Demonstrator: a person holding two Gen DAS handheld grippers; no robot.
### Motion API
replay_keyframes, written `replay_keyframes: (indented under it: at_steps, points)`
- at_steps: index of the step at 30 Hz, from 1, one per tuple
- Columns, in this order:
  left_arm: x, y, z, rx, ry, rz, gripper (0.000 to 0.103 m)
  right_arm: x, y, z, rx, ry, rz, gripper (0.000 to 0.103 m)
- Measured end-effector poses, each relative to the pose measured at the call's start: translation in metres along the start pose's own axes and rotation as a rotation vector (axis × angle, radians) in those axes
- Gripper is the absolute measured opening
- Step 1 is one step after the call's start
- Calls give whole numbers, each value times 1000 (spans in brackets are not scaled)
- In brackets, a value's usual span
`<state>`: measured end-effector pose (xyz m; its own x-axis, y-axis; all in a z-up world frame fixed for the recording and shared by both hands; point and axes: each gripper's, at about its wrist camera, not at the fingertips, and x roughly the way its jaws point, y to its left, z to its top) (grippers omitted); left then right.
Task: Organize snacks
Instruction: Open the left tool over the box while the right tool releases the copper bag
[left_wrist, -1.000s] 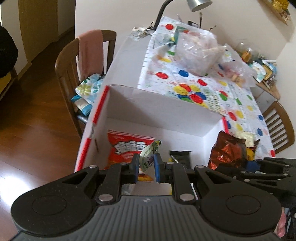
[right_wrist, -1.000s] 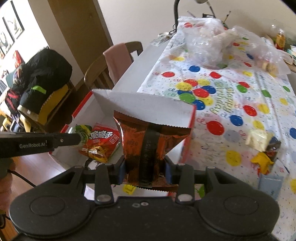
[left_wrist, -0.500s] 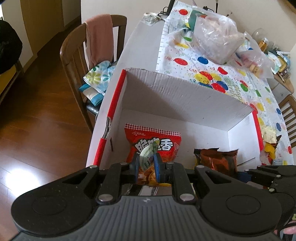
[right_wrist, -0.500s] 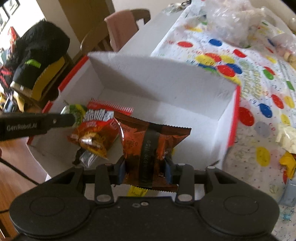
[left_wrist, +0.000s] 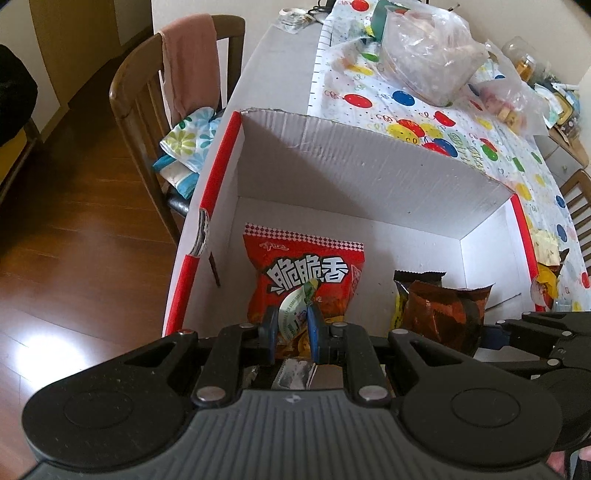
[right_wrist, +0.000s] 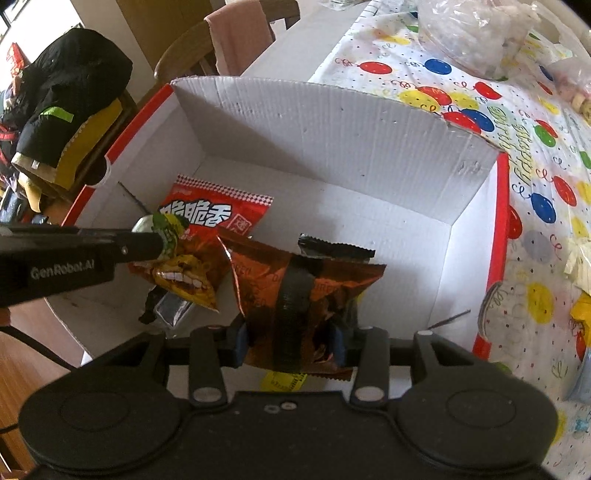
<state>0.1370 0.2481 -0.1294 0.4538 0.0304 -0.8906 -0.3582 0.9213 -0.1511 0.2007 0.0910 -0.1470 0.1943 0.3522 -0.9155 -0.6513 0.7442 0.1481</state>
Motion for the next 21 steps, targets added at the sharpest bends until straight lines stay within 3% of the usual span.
replay_keyframes:
  at_steps: [6, 13, 21]
  points:
    - [-5, 0, -2, 3, -16, 6, 16, -3, -2, -3, 13, -2, 4, 48]
    - [-16, -1, -6, 11, -33, -3, 22, -20, -8, -6, 46, -52, 32, 63]
    - [-36, -13, -14, 38, -70, -31, 28, -48, -13, -12, 66, -120, 73, 67]
